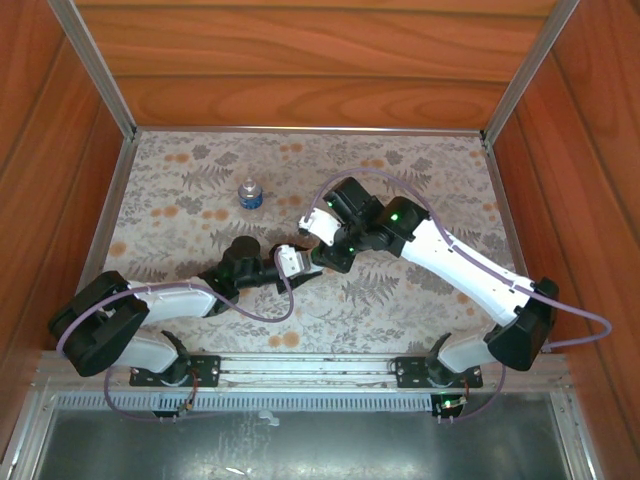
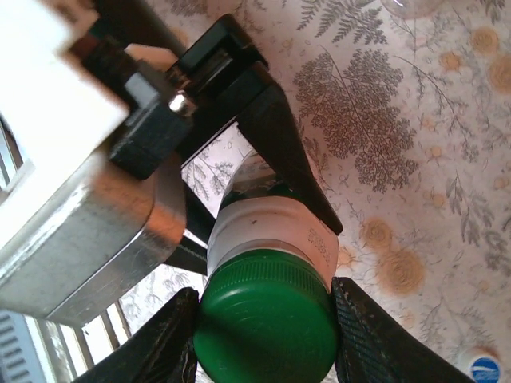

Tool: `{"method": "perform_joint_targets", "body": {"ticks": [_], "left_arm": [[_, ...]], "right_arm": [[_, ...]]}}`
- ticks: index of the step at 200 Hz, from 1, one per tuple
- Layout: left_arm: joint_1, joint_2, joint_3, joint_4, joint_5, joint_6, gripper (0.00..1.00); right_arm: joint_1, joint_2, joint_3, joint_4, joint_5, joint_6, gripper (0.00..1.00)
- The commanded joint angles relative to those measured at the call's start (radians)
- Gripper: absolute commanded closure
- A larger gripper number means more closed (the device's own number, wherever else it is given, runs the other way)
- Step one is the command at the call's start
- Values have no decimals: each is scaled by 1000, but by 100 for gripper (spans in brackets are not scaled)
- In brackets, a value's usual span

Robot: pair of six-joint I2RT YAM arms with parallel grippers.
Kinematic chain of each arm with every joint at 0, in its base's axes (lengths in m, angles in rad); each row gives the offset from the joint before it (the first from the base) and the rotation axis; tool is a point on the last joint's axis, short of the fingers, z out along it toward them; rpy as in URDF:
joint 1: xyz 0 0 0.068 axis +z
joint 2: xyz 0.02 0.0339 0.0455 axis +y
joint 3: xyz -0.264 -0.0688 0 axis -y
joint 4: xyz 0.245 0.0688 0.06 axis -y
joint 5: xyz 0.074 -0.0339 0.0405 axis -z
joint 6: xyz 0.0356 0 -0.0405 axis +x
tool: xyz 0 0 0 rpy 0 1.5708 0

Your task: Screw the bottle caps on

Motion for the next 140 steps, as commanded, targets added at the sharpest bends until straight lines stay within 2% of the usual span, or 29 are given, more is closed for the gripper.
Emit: {"method": "perform_joint_targets", "body": {"ticks": [1,55,77,88,95,112,140], "left_arm": [[-7,-5,-1,30,-10,46,48],[-8,6,1,29,-10,50,48],[-8,6,1,29,-9,50,48],[-9,5,1,28,-7,50,48],[-9,4,1,30,-8,50,48],[-8,0,-1,29,-5,48,48],[-8,-10,0,28,6,47,48]], "right_arm": [[-5,-2,7,39,-11,279,73],[-5,47,80,-56,48,587,75],[-4,61,110,-75,36,645,74],[-4,55,114,-71,38,625,66],[-4,44,111,-63,45,597,58],[-6,11,99,-45,61,479,45],[-37,-45,86,-42,62,222,38]]}}
